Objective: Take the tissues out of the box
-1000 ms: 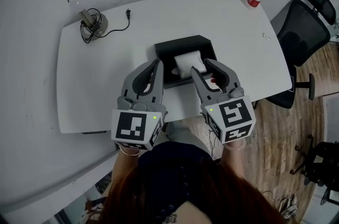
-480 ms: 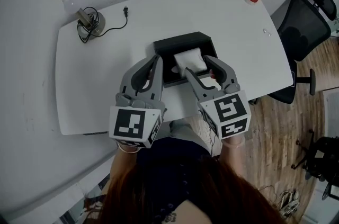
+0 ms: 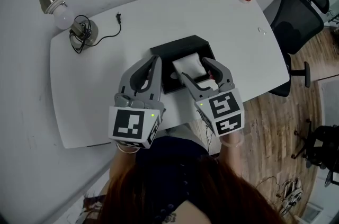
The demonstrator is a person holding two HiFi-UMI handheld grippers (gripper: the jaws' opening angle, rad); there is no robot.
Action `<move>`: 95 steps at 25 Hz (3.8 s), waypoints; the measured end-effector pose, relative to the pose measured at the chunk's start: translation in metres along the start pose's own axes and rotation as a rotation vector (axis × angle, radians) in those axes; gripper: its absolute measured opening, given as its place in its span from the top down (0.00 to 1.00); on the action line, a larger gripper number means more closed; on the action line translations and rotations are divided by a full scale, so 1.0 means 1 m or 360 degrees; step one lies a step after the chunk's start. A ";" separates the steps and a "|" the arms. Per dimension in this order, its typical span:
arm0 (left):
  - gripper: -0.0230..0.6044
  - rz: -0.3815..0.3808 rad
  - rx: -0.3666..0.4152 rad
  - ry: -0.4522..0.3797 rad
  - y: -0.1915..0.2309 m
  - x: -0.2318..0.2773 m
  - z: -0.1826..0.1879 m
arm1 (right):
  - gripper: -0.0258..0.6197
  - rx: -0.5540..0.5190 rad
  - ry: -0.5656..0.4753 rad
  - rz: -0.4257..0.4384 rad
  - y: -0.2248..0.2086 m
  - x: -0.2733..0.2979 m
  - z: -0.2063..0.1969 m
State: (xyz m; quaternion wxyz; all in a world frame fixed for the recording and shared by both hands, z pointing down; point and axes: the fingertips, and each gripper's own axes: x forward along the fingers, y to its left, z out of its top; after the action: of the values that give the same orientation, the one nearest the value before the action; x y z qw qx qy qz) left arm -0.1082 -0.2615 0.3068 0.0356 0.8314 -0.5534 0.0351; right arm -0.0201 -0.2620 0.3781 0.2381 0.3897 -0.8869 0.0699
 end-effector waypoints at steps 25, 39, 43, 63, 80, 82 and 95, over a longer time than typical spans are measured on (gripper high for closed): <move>0.93 -0.0199 -0.0163 0.0096 0.020 0.033 -0.032 | 0.45 0.0006 0.0496 -0.0044 -0.002 0.047 -0.053; 0.93 -0.0331 -0.0235 0.0159 0.014 0.051 -0.051 | 0.43 0.0043 0.0796 -0.0058 -0.005 0.057 -0.077; 0.93 -0.0354 -0.0260 0.0157 0.014 0.054 -0.054 | 0.42 0.0052 0.0870 -0.0068 -0.006 0.059 -0.083; 0.93 -0.0387 -0.0347 0.0193 0.020 0.063 -0.070 | 0.42 0.0152 0.1228 -0.0075 -0.010 0.064 -0.102; 0.93 -0.0331 -0.0298 0.0190 0.022 0.056 -0.065 | 0.48 0.0021 0.1178 -0.0076 -0.012 0.060 -0.095; 0.93 -0.0323 -0.0289 0.0188 0.021 0.055 -0.064 | 0.48 0.0036 0.1153 -0.0064 -0.010 0.060 -0.092; 0.93 -0.0263 -0.0232 0.0171 0.015 0.040 -0.053 | 0.48 0.0067 0.0972 -0.0052 -0.007 0.049 -0.074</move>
State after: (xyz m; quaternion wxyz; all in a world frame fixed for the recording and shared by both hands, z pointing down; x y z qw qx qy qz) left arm -0.1079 -0.2990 0.3633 0.1285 0.8663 -0.4814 0.0362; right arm -0.0165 -0.2758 0.4654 0.4868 0.3697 -0.7662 0.1984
